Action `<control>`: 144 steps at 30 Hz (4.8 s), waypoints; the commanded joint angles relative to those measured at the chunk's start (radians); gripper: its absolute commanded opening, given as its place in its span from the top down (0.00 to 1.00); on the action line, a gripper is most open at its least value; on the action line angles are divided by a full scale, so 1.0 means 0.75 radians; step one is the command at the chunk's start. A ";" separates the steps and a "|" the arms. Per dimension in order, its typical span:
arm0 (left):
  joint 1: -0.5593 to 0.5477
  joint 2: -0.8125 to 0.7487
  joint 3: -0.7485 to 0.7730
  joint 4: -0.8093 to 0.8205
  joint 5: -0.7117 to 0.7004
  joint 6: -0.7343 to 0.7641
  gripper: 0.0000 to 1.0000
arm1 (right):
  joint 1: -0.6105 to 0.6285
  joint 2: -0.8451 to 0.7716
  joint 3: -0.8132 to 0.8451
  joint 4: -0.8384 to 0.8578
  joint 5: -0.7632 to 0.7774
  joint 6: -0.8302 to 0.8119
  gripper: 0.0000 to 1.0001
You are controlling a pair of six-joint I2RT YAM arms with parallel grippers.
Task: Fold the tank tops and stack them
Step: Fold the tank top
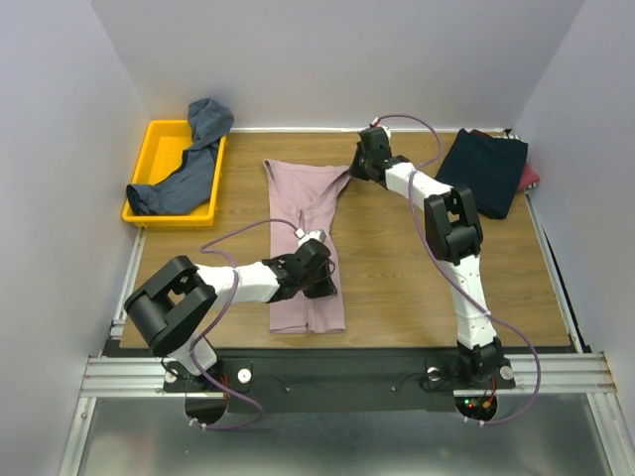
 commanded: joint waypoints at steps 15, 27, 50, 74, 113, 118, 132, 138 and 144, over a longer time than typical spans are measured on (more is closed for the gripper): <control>0.005 0.023 -0.028 0.033 0.032 0.029 1.00 | 0.034 -0.020 0.081 0.103 -0.014 0.067 0.94; 0.003 0.039 -0.036 0.041 0.053 0.029 1.00 | 0.053 0.023 0.185 0.122 0.006 0.143 0.98; 0.003 0.037 -0.048 0.061 0.085 0.048 1.00 | 0.153 0.225 0.342 0.122 0.194 0.159 0.90; -0.130 0.127 0.015 0.092 0.145 0.029 1.00 | 0.153 0.183 0.220 0.208 0.350 0.184 0.61; 0.117 -0.251 0.322 -0.133 -0.025 0.124 0.69 | 0.051 -0.263 -0.075 0.310 -0.006 -0.052 0.25; 0.423 -0.241 0.437 -0.217 -0.170 0.076 0.77 | 0.050 -0.329 -0.140 0.304 -0.065 -0.025 0.25; 0.851 0.562 1.058 -0.178 -0.091 0.168 0.94 | 0.077 -0.427 -0.369 0.275 -0.219 -0.017 0.49; 0.856 0.863 1.328 -0.162 -0.001 0.179 0.94 | 0.091 -0.505 -0.504 0.279 -0.209 -0.035 0.56; 0.853 1.025 1.539 -0.168 0.053 0.166 0.94 | 0.100 -0.597 -0.660 0.277 -0.182 -0.037 0.58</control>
